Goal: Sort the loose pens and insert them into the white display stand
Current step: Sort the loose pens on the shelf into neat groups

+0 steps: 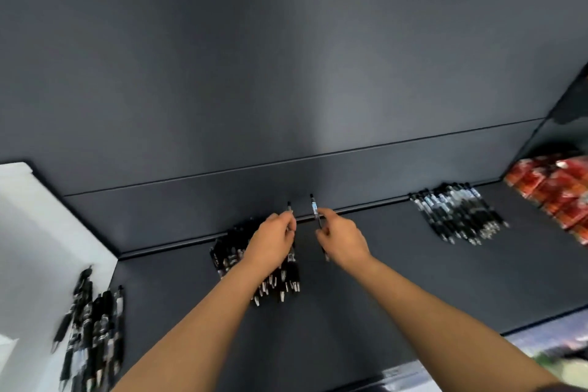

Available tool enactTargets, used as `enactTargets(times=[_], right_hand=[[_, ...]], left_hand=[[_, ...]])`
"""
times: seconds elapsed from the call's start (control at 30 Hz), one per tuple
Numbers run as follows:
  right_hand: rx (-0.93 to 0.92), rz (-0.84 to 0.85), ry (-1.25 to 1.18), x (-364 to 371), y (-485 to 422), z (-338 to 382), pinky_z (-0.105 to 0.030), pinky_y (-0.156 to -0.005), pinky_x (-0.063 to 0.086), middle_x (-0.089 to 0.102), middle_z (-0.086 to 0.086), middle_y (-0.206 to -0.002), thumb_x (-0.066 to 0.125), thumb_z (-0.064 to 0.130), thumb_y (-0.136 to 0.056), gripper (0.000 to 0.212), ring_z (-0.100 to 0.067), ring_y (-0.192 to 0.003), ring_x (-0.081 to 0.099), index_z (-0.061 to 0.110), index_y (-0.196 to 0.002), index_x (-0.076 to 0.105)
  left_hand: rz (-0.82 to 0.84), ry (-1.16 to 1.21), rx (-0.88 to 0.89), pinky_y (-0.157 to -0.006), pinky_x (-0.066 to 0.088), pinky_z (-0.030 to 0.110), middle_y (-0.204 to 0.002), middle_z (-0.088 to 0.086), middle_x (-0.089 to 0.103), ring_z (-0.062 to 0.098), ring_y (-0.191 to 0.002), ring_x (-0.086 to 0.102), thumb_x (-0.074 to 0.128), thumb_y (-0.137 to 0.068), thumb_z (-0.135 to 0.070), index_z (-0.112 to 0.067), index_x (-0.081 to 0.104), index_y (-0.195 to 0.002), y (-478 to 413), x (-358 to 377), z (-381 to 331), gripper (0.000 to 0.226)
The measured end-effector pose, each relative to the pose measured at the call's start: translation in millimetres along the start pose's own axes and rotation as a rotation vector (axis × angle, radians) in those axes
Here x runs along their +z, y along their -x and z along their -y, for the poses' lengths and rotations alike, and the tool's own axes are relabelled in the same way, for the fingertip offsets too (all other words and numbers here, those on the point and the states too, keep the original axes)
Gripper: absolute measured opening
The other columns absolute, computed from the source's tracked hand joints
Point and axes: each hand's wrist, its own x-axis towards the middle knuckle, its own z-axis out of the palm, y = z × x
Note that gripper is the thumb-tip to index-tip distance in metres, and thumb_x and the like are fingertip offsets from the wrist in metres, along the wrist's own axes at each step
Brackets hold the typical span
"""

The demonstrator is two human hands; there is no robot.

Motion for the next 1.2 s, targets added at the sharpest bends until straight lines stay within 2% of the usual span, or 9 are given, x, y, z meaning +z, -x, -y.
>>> enactTargets(times=[0.23,0.37,0.5,0.67,0.77,0.93,1.0,1.1,1.2], right_hand=[[0.082,-0.034,0.126,-81,-14,-124,-0.037,-0.071,0.05,0.067,-0.01,-0.104,0.049,0.023,-0.093,0.038,-0.033,-0.095,0.063,0.023,-0.131,0.045],[0.125,-0.045,0.225,-118,-25,-184,-0.034,-0.069,0.045,0.065,-0.012,-0.11,0.048,0.019,-0.092,0.031,-0.034,-0.099,0.063,0.019,-0.123,0.048],[0.157,-0.036,0.323,-143,-39,-223,-0.032,-0.062,0.04,0.064,-0.012,-0.107,0.044,0.011,-0.091,0.021,-0.035,-0.095,0.063,0.013,-0.111,0.05],[0.159,-0.019,0.418,-159,-54,-246,-0.033,-0.064,0.039,0.053,-0.01,-0.122,0.048,0.008,-0.092,0.025,-0.033,-0.101,0.061,0.008,-0.117,0.051],[0.128,-0.019,0.38,-159,-54,-250,-0.033,-0.065,0.039,0.05,-0.009,-0.124,0.048,0.014,-0.094,0.025,-0.033,-0.101,0.06,0.009,-0.118,0.051],[0.095,-0.039,0.343,-162,-47,-262,-0.035,-0.068,0.044,0.051,-0.007,-0.126,0.045,0.02,-0.096,0.028,-0.033,-0.103,0.061,0.015,-0.123,0.05],[0.085,-0.042,0.336,-166,-45,-267,-0.033,-0.066,0.039,0.05,-0.007,-0.127,0.044,0.021,-0.096,0.029,-0.033,-0.104,0.06,0.016,-0.124,0.049],[0.069,-0.046,0.325,-168,-44,-269,-0.033,-0.066,0.04,0.051,-0.007,-0.127,0.043,0.021,-0.096,0.03,-0.033,-0.104,0.06,0.016,-0.126,0.049],[0.041,-0.049,0.324,-164,-44,-262,-0.037,-0.072,0.047,0.051,-0.007,-0.125,0.043,0.02,-0.096,0.03,-0.033,-0.102,0.06,0.015,-0.125,0.051]], left_hand=[[0.149,0.096,-0.012,-0.066,0.033,0.022,-0.095,-0.004,0.038,0.01,-0.079,0.043,0.056,-0.08,-0.003,-0.022,0.049,-0.102,-56,94,-99,0.03],[0.173,0.194,-0.042,-0.061,0.044,0.026,-0.092,-0.004,0.039,0.014,-0.08,0.046,0.055,-0.081,-0.001,-0.018,0.051,-0.109,-81,140,-149,0.033],[0.179,0.203,-0.068,-0.07,0.054,0.036,-0.079,-0.004,0.043,0.016,-0.076,0.049,0.057,-0.083,-0.003,-0.017,0.051,-0.105,-98,169,-182,0.026],[0.164,0.189,-0.089,-0.075,0.054,0.039,-0.075,-0.001,0.044,0.019,-0.075,0.051,0.057,-0.084,-0.003,-0.012,0.053,-0.103,-117,189,-207,0.022],[0.168,0.184,-0.095,-0.074,0.054,0.035,-0.086,0.006,0.049,0.02,-0.076,0.054,0.056,-0.084,-0.002,-0.009,0.054,-0.105,-127,199,-218,0.022],[0.184,0.194,-0.12,-0.079,0.054,0.038,-0.109,0.017,0.054,0.031,-0.094,0.061,0.057,-0.083,-0.002,-0.006,0.056,-0.106,-139,220,-237,0.024],[0.206,0.168,-0.128,-0.081,0.052,0.031,-0.117,0.016,0.051,0.031,-0.099,0.059,0.058,-0.083,-0.006,-0.008,0.056,-0.112,-143,227,-243,0.029],[0.192,0.103,-0.117,-0.084,0.041,0.022,-0.124,0.013,0.049,0.025,-0.109,0.054,0.058,-0.085,-0.011,-0.012,0.054,-0.118,-145,229,-243,0.033],[0.173,0.062,-0.096,-0.087,0.043,0.026,-0.121,0.01,0.046,0.025,-0.105,0.055,0.057,-0.086,-0.013,-0.014,0.055,-0.114,-141,220,-237,0.028]])
